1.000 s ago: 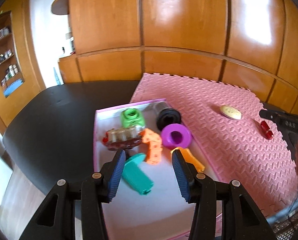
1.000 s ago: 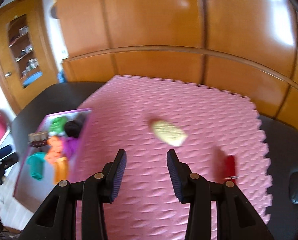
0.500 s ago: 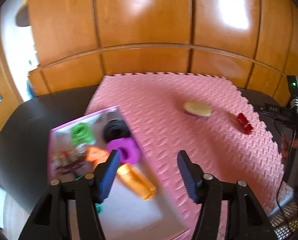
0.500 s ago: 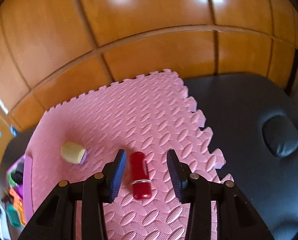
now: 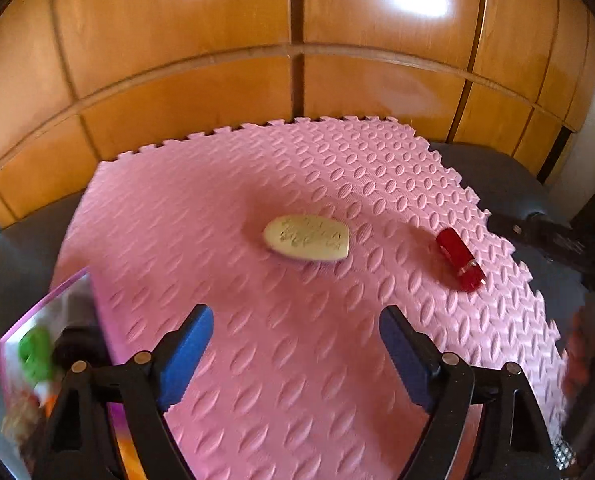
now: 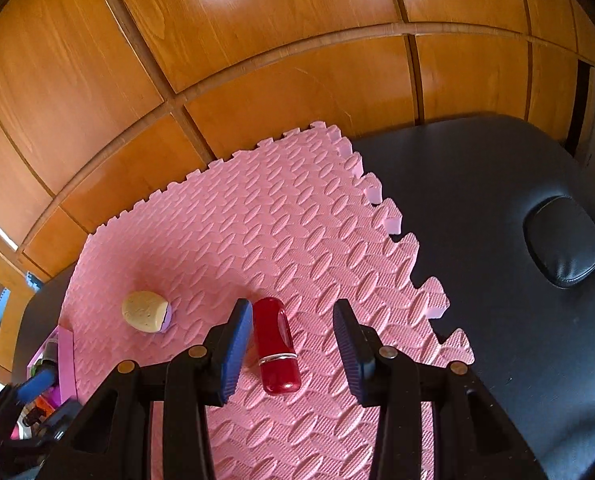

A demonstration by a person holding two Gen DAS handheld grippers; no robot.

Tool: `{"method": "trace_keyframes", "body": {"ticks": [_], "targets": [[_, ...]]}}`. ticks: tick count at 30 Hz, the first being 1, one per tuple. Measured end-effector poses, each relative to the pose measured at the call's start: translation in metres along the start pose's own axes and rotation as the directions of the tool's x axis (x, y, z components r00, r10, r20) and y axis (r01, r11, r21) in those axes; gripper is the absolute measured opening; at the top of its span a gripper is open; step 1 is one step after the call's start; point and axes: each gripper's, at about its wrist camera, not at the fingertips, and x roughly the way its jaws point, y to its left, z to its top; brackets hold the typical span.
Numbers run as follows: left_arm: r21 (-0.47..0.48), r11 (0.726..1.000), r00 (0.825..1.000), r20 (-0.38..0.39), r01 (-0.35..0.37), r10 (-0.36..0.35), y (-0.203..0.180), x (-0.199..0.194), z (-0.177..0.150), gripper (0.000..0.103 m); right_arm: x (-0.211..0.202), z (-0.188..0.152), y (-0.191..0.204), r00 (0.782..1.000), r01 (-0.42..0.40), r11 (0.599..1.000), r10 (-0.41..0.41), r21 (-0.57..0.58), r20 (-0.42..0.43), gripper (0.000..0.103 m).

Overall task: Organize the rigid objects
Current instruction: 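Move both grippers back over the yellow roller and red lipstick on the mat, then grasp the yellow roller with the left gripper while the right gripper grasps the red lipstick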

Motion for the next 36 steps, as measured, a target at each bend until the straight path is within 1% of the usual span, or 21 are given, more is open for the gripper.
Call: {"method": "trace_keyframes", "body": {"ticks": [4, 6, 9, 11, 14, 16, 17, 18, 19, 21, 23, 28, 32, 36], "targets": [[0.014, 1.0, 0.999, -0.029, 0.016, -0.016, -0.005, 0.03, 0.02, 0.086, 0.002, 0.001, -0.004, 1.0, -0.014, 1.0, 0.014, 0.027, -0.016, 0.042], [0.015, 0.999, 0.999, -0.037, 0.029, -0.029, -0.005, 0.042, 0.028, 0.089, 0.004, 0.002, -0.005, 1.0, -0.013, 0.999, 0.014, 0.034, -0.024, 0.042], [0.014, 1.0, 0.999, -0.051, 0.016, -0.015, -0.005, 0.061, 0.04, 0.09, 0.006, 0.003, -0.007, 0.999, -0.018, 0.999, 0.019, 0.045, -0.036, 0.042], [0.009, 1.0, 0.997, -0.077, 0.029, -0.028, -0.006, 0.074, 0.047, 0.091, 0.006, 0.003, -0.007, 0.999, -0.022, 0.999, 0.023, 0.047, -0.038, 0.042], [0.033, 0.999, 0.996, -0.088, 0.021, -0.018, -0.009, 0.088, 0.052, 0.091, 0.006, 0.004, -0.007, 0.999, -0.026, 0.999, 0.028, 0.048, -0.035, 0.042], [0.063, 0.998, 0.996, -0.091, -0.012, 0.017, -0.012, 0.098, 0.054, 0.091, 0.005, 0.005, -0.007, 0.999, -0.026, 0.998, 0.028, 0.051, -0.034, 0.042], [0.066, 0.998, 0.996, -0.092, -0.012, 0.018, -0.011, 0.103, 0.055, 0.087, 0.006, 0.005, -0.008, 0.999, -0.026, 0.998, 0.028, 0.053, -0.034, 0.042], [0.065, 0.998, 0.995, -0.098, -0.001, 0.008, -0.01, 0.106, 0.054, 0.076, 0.006, 0.005, -0.009, 0.999, -0.025, 0.998, 0.027, 0.055, -0.035, 0.042], [0.065, 0.998, 0.995, -0.101, 0.004, 0.002, -0.01, 0.109, 0.053, 0.076, 0.007, 0.005, -0.009, 0.999, -0.024, 0.998, 0.026, 0.058, -0.036, 0.042], [0.069, 0.998, 0.997, -0.082, 0.006, -0.001, -0.011, 0.106, 0.048, 0.076, 0.008, 0.005, -0.01, 0.999, -0.022, 0.998, 0.025, 0.061, -0.037, 0.042], [0.057, 0.998, 0.996, -0.091, 0.024, -0.019, -0.011, 0.101, 0.042, 0.076, 0.009, 0.005, -0.011, 0.999, -0.022, 0.998, 0.025, 0.065, -0.037, 0.042], [0.037, 0.999, 0.995, -0.097, 0.017, -0.013, -0.02, 0.081, 0.026, 0.076, 0.009, 0.005, -0.013, 0.999, -0.019, 0.997, 0.022, 0.075, -0.035, 0.042], [0.036, 0.999, 0.998, -0.062, 0.024, -0.021, -0.029, 0.055, 0.017, 0.076, 0.013, 0.004, -0.013, 0.999, -0.03, 0.997, 0.033, 0.073, -0.04, 0.042], [0.011, 0.999, 0.999, -0.022, 0.041, -0.041, -0.031, 0.025, 0.012, 0.076, 0.019, 0.001, -0.004, 0.997, -0.056, 0.998, 0.058, 0.034, -0.056, 0.044]]}}
